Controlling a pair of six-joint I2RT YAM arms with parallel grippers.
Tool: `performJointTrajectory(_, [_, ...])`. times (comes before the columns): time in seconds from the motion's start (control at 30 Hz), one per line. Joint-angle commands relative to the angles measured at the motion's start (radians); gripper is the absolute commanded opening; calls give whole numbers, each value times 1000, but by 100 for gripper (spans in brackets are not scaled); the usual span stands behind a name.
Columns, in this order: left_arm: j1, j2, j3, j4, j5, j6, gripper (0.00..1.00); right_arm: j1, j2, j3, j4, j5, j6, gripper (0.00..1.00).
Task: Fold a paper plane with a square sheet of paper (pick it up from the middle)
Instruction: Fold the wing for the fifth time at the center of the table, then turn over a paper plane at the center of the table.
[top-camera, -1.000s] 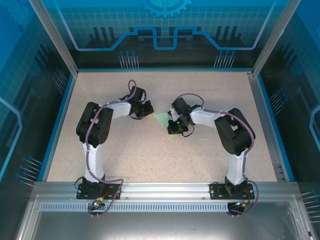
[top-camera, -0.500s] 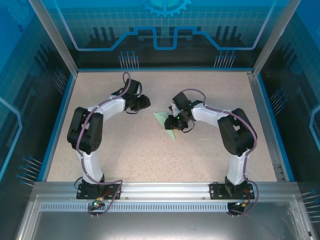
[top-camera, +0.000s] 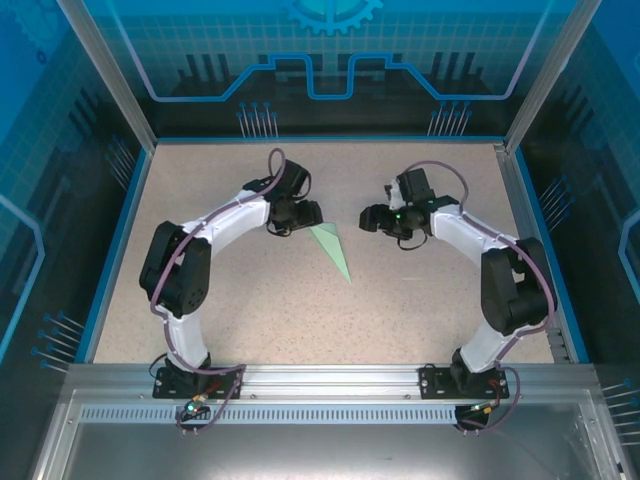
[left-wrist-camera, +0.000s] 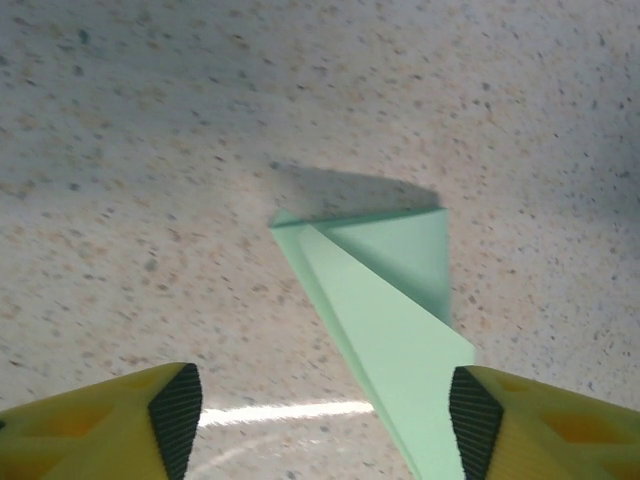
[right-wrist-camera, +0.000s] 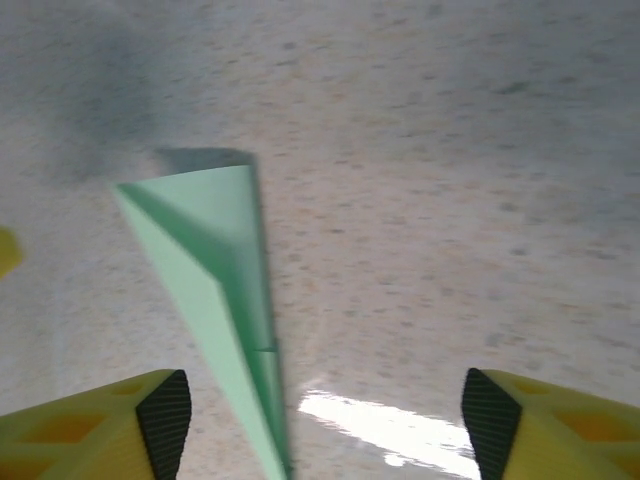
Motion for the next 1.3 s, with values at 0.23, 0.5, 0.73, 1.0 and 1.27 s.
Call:
performJointTrajectory(0.23, [-183,163,199,-211,-236,-77,95,-135,-62,-108,57,53,-59,90])
performJointTrajectory(0.5, [-230,327,404,-398,-352,-85,94,-163,-71,-144,73,34,-51,92])
performJointTrajectory(0.73, [-232,368,450,-441,-343,-92,92,-163,-51,-142,77,17,-47,92])
performJointTrajectory(1.0, [-232,385,474,-478,-339,-98,89,-163,-37,-140,79,4,-42,91])
performJointTrajectory(1.27, [-232,325,417,-450,-320,-169,75,-162,-27,-134,71,4,-41,89])
